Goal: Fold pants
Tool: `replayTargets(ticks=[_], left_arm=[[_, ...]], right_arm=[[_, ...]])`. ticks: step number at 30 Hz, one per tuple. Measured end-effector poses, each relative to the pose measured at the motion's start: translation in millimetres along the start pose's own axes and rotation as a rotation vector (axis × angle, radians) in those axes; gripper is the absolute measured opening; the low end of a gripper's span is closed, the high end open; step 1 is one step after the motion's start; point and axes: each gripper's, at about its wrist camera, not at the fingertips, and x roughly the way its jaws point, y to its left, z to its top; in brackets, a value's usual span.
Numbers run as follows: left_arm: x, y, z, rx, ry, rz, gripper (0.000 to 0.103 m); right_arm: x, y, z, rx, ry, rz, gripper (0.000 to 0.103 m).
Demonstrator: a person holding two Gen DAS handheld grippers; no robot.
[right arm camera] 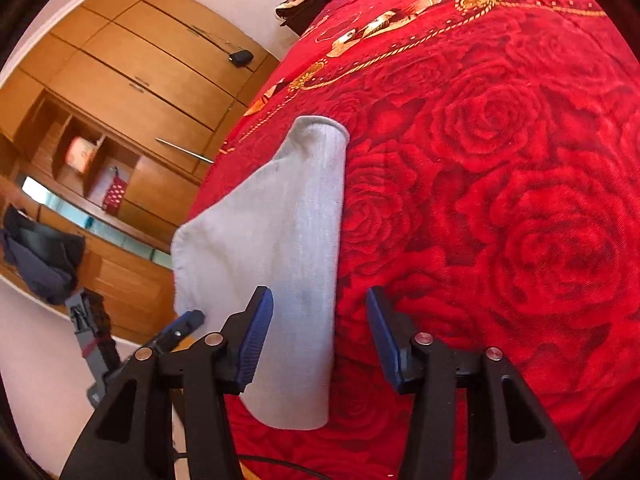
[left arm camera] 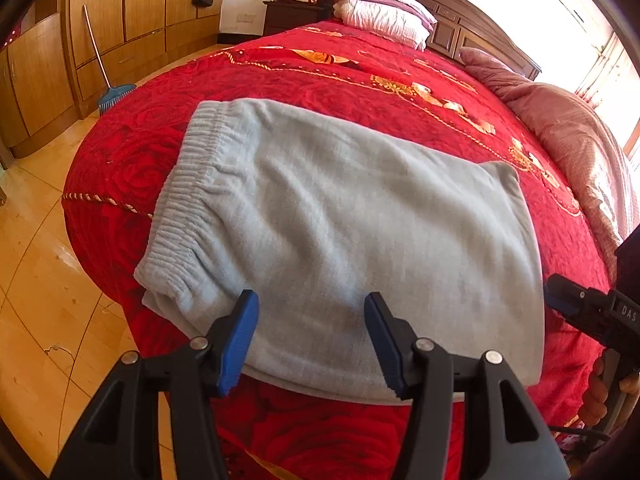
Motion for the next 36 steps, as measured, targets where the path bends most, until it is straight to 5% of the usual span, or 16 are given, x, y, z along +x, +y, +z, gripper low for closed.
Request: replayTargets(ticks=[10,15,18,36], left_arm=[[-6.2,-11.8,-2.5,0.022,-0.010,-0.027,0.058],[2.7,-18.3,-9.2,0.062,0.003,0.001,0.060],[3.8,-16.5,-8.8,0.055,0.005,-0.001,0.062],[1.1,-23.5,-12.2,0.074,0.019,0.007,0.063]], right_arm=[[25.2,34.5,-7.6,-0.162,0.021,-0.069,0.048],[26.7,31.7,-7.9,-0.161,0.014,-0.064,0.026],[23.4,29.2,-7.2,-0.148,0.009,-0.037,0.021],[25.3,17.8,-7.7,-0.068,0.027,0.009,0.027]])
